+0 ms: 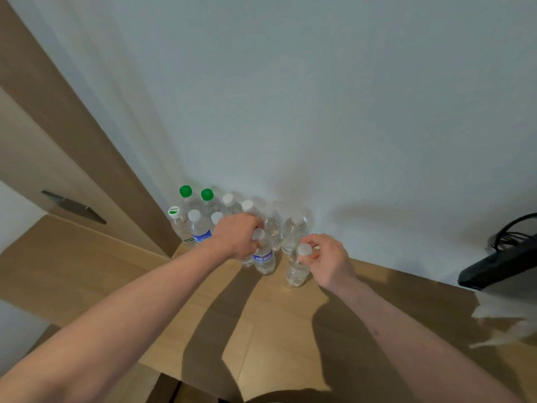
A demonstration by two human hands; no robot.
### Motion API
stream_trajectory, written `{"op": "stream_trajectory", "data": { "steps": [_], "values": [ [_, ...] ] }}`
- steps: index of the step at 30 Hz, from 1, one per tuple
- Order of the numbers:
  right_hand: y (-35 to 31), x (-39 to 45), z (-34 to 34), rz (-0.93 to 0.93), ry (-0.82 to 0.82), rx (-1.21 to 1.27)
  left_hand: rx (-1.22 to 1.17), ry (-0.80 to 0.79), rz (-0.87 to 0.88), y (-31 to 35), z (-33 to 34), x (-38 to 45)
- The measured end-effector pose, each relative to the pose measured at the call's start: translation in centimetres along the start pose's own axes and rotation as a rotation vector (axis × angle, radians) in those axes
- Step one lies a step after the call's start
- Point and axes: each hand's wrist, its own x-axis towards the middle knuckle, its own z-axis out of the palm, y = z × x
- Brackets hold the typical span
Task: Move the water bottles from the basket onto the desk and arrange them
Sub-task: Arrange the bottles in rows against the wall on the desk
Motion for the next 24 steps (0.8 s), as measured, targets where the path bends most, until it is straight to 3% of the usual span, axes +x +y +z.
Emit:
{"op": "stream_trajectory", "data": {
  "steps": [10,24],
  "values": [
    [-1.9,3.2,2.5,0.002,-0.028,0.010,0.006,-0.047,-0.028,-0.5,2.4,1.8],
    [-2.1,3.4,3.8,-0.018,0.025,0.053,-0.143,0.121,-0.095,0.2,4.1,0.2]
  ]
}}
